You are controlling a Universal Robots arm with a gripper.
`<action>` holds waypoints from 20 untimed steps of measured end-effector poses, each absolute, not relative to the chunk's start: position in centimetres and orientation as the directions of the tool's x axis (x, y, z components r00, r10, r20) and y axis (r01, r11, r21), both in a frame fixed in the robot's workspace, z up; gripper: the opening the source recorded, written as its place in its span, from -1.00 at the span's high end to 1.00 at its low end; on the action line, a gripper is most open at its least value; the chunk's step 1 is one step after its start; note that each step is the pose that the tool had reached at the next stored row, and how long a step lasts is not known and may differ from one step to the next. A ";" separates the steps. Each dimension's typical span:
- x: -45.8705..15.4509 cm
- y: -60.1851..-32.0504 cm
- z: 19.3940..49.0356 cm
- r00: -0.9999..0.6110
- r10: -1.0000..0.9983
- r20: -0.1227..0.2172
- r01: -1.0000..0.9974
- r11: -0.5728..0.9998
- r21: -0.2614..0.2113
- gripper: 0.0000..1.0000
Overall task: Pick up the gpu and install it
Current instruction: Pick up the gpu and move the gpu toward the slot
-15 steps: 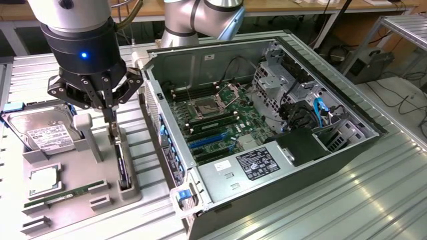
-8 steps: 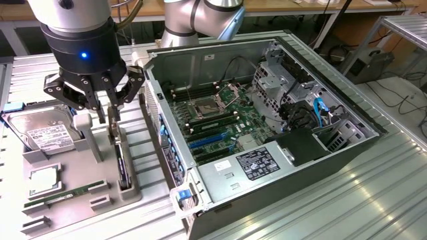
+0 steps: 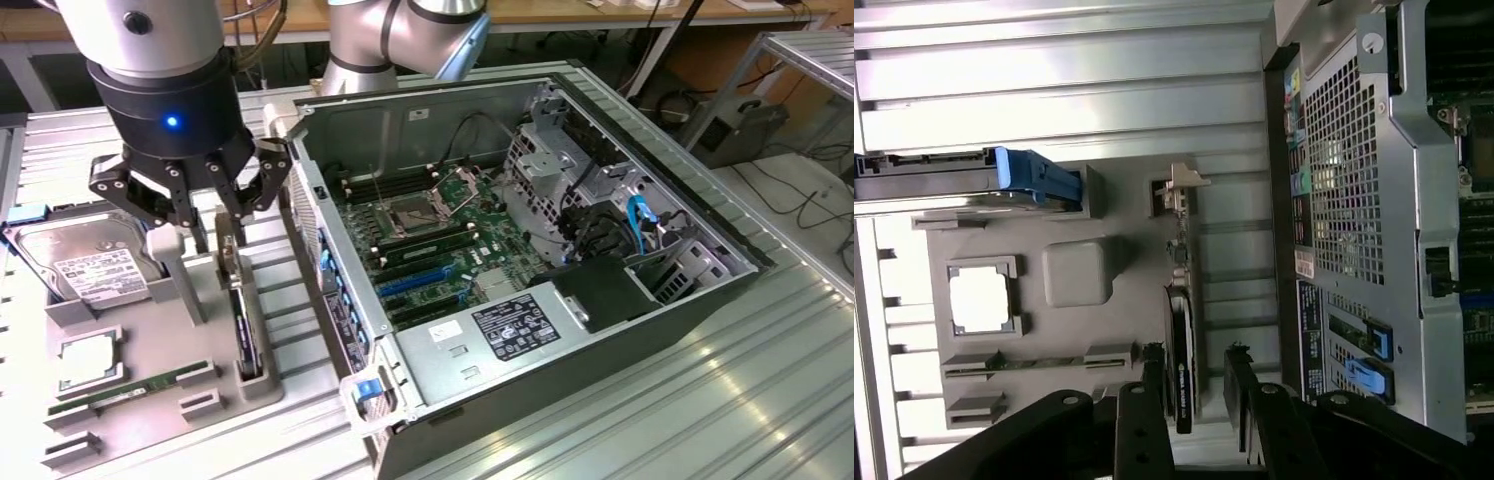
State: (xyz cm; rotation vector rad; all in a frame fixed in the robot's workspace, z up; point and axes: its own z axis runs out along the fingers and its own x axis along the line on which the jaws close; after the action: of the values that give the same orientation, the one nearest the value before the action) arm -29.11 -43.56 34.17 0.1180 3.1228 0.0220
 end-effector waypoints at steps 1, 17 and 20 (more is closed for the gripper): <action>-29.1 -43.6 34.0 -0.997 0.076 -0.016 0.075 0.997 0.015 0.25; -29.1 -44.1 30.7 -0.997 0.072 -0.015 0.072 0.997 0.015 0.25; -29.1 -44.3 30.1 -0.997 0.072 -0.015 0.072 0.997 0.015 0.25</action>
State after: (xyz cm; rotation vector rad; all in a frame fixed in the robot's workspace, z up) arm -29.14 -44.28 30.10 0.1121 3.1235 0.0220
